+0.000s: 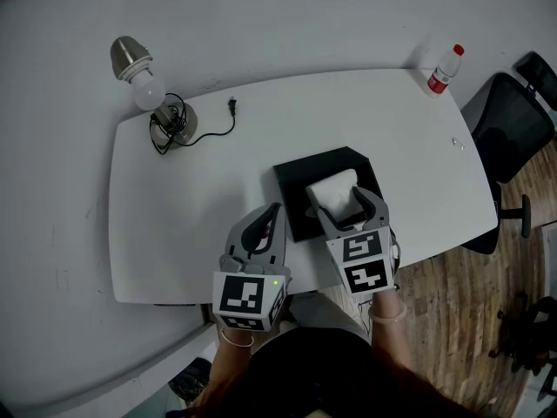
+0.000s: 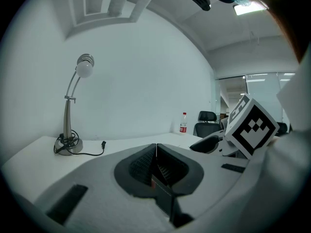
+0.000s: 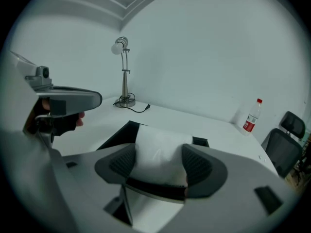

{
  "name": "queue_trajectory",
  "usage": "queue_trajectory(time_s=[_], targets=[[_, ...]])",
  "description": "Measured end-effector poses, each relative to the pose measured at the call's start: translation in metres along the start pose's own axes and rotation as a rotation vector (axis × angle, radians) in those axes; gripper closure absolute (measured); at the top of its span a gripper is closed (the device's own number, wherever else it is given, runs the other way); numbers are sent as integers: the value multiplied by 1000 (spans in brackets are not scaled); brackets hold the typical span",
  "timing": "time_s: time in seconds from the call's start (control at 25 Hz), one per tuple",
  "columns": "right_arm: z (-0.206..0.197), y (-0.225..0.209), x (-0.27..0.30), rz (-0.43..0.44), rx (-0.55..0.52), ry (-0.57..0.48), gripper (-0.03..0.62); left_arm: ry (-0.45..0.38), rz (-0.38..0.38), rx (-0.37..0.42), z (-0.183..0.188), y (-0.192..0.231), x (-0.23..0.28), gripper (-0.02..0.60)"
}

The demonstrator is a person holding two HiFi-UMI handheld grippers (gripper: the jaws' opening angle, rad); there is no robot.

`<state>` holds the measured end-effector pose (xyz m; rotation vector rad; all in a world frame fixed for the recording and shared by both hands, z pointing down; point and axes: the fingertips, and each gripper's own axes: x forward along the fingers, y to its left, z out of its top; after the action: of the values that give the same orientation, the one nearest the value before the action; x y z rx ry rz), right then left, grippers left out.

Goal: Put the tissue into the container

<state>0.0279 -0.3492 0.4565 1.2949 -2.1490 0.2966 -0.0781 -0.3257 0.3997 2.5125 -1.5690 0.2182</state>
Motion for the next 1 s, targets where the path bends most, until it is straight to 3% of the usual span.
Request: queue_trajectory(time_s=[1.0], targets=[[-22, 5, 27, 59, -80, 263, 276, 24, 12, -36, -9, 12, 17, 554]])
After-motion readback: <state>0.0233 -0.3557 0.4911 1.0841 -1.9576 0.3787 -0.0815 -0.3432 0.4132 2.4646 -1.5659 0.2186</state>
